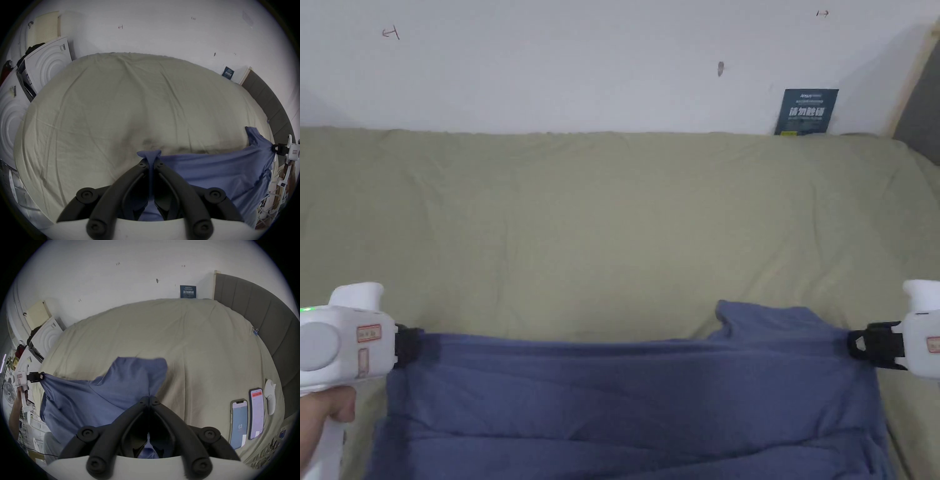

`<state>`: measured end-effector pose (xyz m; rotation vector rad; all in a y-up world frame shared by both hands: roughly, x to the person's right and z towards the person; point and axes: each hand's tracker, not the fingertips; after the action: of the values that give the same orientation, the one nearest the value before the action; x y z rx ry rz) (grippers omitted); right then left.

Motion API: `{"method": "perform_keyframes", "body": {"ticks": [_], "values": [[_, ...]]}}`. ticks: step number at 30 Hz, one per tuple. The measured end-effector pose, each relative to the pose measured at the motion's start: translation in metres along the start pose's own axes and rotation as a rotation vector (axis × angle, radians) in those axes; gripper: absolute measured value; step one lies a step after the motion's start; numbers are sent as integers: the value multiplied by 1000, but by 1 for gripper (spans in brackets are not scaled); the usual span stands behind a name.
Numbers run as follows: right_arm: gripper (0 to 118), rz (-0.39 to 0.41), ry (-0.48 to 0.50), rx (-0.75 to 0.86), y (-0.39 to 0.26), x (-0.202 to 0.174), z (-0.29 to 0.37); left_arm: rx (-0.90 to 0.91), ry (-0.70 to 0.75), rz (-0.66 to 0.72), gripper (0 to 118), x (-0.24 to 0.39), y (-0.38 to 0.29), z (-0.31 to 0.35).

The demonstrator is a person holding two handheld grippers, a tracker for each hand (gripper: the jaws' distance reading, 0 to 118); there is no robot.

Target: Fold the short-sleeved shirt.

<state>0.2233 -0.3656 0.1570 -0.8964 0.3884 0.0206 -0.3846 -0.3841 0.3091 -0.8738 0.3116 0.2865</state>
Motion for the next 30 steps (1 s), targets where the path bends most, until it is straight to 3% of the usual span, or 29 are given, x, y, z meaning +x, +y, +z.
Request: {"method": "perform_keyframes", "body": {"ticks": [15, 23, 30], "values": [[2, -3, 54, 80, -112, -7, 107, 96, -49, -20, 2, -28, -103, 113], [2, -23, 54, -23, -175, 5, 92, 7, -54, -43, 2, -49, -165, 95], [2, -19, 24, -93, -187, 10, 65, -38, -74, -3, 7, -63, -184, 72]]}}
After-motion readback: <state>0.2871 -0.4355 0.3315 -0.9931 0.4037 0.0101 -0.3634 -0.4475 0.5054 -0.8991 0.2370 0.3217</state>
